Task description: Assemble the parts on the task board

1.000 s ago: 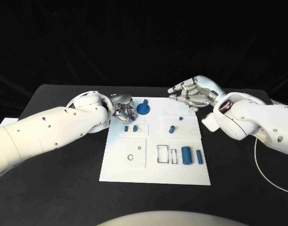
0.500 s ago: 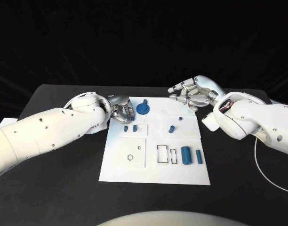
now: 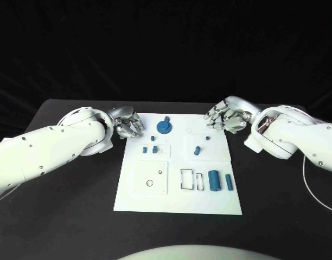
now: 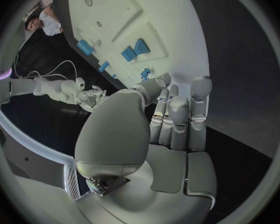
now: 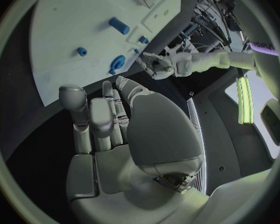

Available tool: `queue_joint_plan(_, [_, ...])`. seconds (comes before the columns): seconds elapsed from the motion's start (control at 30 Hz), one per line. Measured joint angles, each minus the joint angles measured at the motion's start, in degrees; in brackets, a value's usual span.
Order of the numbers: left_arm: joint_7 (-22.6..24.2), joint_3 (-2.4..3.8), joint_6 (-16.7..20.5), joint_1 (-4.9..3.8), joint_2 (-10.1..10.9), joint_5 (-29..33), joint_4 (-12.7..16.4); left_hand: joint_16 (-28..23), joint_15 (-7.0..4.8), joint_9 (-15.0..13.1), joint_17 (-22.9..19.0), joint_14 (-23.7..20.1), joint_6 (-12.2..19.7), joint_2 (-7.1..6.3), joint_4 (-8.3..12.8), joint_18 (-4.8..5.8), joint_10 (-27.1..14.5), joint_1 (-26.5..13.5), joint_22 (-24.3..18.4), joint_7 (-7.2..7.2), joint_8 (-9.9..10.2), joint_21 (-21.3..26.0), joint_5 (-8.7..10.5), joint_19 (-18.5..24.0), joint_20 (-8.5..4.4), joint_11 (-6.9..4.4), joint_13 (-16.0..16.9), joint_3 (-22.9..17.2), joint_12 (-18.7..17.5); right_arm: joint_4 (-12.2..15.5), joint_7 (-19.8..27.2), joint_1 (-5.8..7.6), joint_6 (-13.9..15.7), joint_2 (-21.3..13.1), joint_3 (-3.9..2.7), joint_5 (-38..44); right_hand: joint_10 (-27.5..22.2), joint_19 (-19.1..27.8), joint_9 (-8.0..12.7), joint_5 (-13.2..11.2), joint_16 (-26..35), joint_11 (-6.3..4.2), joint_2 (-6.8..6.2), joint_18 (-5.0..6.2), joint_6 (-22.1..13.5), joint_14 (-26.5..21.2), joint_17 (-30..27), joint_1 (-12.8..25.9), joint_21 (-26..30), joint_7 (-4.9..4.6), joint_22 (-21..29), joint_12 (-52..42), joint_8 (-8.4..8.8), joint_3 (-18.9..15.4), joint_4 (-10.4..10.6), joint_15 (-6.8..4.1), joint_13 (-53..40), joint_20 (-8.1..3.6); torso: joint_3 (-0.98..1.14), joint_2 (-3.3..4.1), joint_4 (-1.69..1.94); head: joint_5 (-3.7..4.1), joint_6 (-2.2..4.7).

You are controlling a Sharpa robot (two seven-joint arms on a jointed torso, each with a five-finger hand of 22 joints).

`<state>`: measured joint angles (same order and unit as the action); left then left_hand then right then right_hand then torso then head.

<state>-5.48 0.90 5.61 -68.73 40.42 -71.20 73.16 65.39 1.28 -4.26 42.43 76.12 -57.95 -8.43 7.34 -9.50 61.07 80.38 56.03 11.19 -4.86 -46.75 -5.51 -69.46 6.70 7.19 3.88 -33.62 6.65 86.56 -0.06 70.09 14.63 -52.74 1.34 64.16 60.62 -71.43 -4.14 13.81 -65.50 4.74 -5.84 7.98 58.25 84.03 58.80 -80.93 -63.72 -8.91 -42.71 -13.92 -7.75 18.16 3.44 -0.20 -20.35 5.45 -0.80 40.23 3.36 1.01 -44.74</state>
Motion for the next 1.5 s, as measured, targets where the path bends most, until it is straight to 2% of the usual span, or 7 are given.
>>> queue_joint_plan(0.07, [1.9,0.0,1.4,-0.02,0.8,6.1,0.3,-5.9,0.18,0.0,-8.5,-4.9,-0.3,-0.09,0.7,-0.35,-1.0,0.5,-2.5,0.33,0.0,4.0,-0.26,3.7,-0.01,0.38,-0.1,-0.9,0.3,0.1,-1.4,0.0,-1.6,0.1,-0.01,5.2,0.9,-0.2,0.0,-0.8,0.0,-0.32,-0.31,0.0,0.7,0.0,0.0,0.0,-0.2,0.35,-0.2,1.2,0.0,0.5,-0.5,0.0,1.7,0.19,0.04,0.0,-0.01,0.1,0.17])
queue_joint_plan(0.13, [4.9,-0.05,3.1,-0.01,1.7,15.0,1.0,-9.1,0.57,0.0,-11.9,-7.6,-0.4,0.3,0.3,-0.34,-1.6,0.1,-2.9,0.4,-0.3,5.4,-0.45,6.3,0.22,0.57,-0.1,-1.1,0.9,0.3,-2.8,-0.09,-3.1,0.2,-0.01,11.2,1.3,-0.4,0.0,-1.5,0.3,-0.48,-0.58,0.0,1.2,0.0,-0.3,0.3,-0.2,0.82,-0.2,2.2,0.0,0.9,-0.6,0.0,3.3,-0.01,0.04,0.02,-0.02,0.41,0.47])
queue_joint_plan(0.27, [11.2,-0.41,5.8,0.28,3.1,32.1,3.0,-9.7,0.56,0.0,-13.2,-8.0,-0.4,1.75,-1.2,-0.34,-0.4,-1.3,-3.2,0.36,-0.8,5.9,-0.45,6.9,0.57,-0.14,0.5,0.5,3.2,1.1,-5.0,-0.48,-4.8,0.7,-0.01,20.5,1.3,-0.4,0.0,-3.5,0.8,-0.48,-0.89,0.0,1.5,0.0,-0.7,0.6,-0.2,1.05,0.3,3.8,0.53,1.9,-0.6,0.0,5.8,-0.01,-0.01,0.06,-0.02,1.2,0.88])
queue_joint_plan(0.4, [16.4,-0.57,7.2,0.8,4.4,49.2,5.1,-9.7,0.57,-0.2,-13.8,-8.0,-1.3,2.08,-1.7,-0.34,0.8,-2.0,-3.8,-0.2,-1.6,6.8,-0.45,6.9,0.57,-0.54,1.0,2.7,5.3,1.4,-6.6,-0.73,-5.8,1.2,-0.01,27.4,1.3,-0.4,0.1,-4.8,1.1,-0.48,-1.19,0.0,1.5,0.0,-0.9,0.9,0.0,1.12,0.4,4.8,1.0,2.4,-0.7,0.0,7.4,-0.01,-0.03,0.06,-0.02,2.08,1.16])
queue_joint_plan(0.6, [20.7,-0.65,8.0,1.21,5.6,65.4,7.8,-9.7,0.57,-0.3,-14.3,-8.0,-1.5,2.3,-1.7,-0.32,0.8,-2.2,-4.4,-0.35,-1.9,7.3,-0.45,6.9,0.57,-0.54,1.2,3.6,6.3,1.2,-8.6,-1.12,-7.2,2.2,-0.01,33.5,1.3,-0.4,0.1,-5.6,1.1,-0.48,-1.41,0.0,1.8,0.0,-0.9,1.1,0.0,1.39,0.4,5.3,1.12,2.7,-0.6,-0.01,8.7,-0.01,-0.06,0.1,0.03,2.71,1.63])
queue_joint_plan(0.87, [22.7,-0.68,8.1,1.37,5.9,72.6,9.8,-9.7,0.38,-0.3,-14.4,-8.2,-1.5,2.3,-1.7,-0.32,0.8,-2.2,-4.5,-0.35,-2.1,7.3,-0.45,6.9,0.57,-0.54,1.2,4.0,6.7,0.5,-10.1,-1.47,-8.0,3.5,0.0,36.5,1.3,-0.4,0.1,-5.6,1.1,-0.47,-1.41,0.0,1.8,0.0,-0.9,1.1,0.0,1.4,0.4,5.4,1.24,3.1,-0.6,-0.01,9.4,-0.01,0.01,0.17,-0.09,2.72,1.74])
queue_joint_plan(1.5, [23.5,-0.69,8.1,1.42,6.3,75.4,10.4,-9.7,0.38,-0.3,-14.7,-8.2,-1.5,2.3,-1.6,-0.31,0.8,-2.2,-4.8,-0.35,-2.1,7.6,-0.45,6.9,0.58,-0.55,1.2,4.4,7.0,-1.9,-10.3,-2.46,-9.5,5.9,-0.15,37.3,6.3,-2.0,-0.5,-6.4,-0.2,-1.24,-0.34,0.0,6.1,0.0,0.8,0.8,-1.1,2.04,-1.7,5.4,0.88,5.9,-1.5,-0.45,12.2,-0.33,0.1,0.1,-0.04,2.61,1.13])
